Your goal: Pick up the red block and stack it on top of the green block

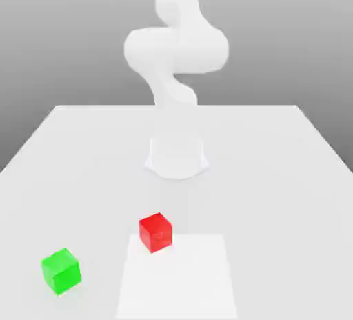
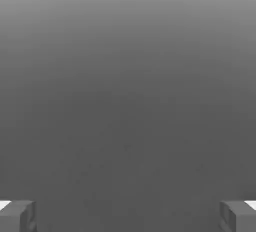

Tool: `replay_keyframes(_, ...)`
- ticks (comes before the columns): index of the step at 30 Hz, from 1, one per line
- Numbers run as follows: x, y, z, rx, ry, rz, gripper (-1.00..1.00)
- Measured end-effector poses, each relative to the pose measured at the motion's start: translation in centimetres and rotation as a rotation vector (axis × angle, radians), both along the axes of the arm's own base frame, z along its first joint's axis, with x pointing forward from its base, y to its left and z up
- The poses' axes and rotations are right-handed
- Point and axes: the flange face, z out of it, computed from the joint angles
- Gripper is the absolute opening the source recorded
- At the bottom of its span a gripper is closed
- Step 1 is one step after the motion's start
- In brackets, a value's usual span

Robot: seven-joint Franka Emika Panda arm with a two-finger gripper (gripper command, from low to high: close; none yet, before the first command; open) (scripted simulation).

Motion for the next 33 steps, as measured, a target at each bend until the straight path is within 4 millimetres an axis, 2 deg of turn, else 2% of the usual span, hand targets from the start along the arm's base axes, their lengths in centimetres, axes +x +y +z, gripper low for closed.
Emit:
replay_keyframes(4,3.2,-0.9,-9.9,-0.081,0.15,0.083,0.0)
replay_keyframes(7,4.0,-1.7,-17.4,-0.125,0.262,0.153,0.0)
replay_keyframes(9,3.8,-2.2,-22.5,-0.149,0.338,0.204,0.0)
replay_keyframes(12,2.2,-2.9,-30.0,-0.172,0.455,0.292,0.0)
replay_keyframes(17,-3.0,-3.8,-42.8,-0.186,0.655,0.458,0.0)
replay_keyframes(18,-3.8,-3.9,-45.3,-0.188,0.684,0.481,0.0)
replay_keyframes(19,-4.2,-3.9,-46.8,-0.191,0.698,0.494,0.0)
replay_keyframes(23,-4.8,-4.0,-50.7,-0.189,0.71,0.506,0.0)
replay_keyframes(24,-4.9,-4.0,-51.4,-0.186,0.71,0.507,-1.0)
replay_keyframes(30,-5.0,-4.0,-51.8,-0.184,0.711,0.508,-1.0)
replay_keyframes(33,-4.8,-4.0,-50.4,-0.189,0.713,0.506,-1.0)
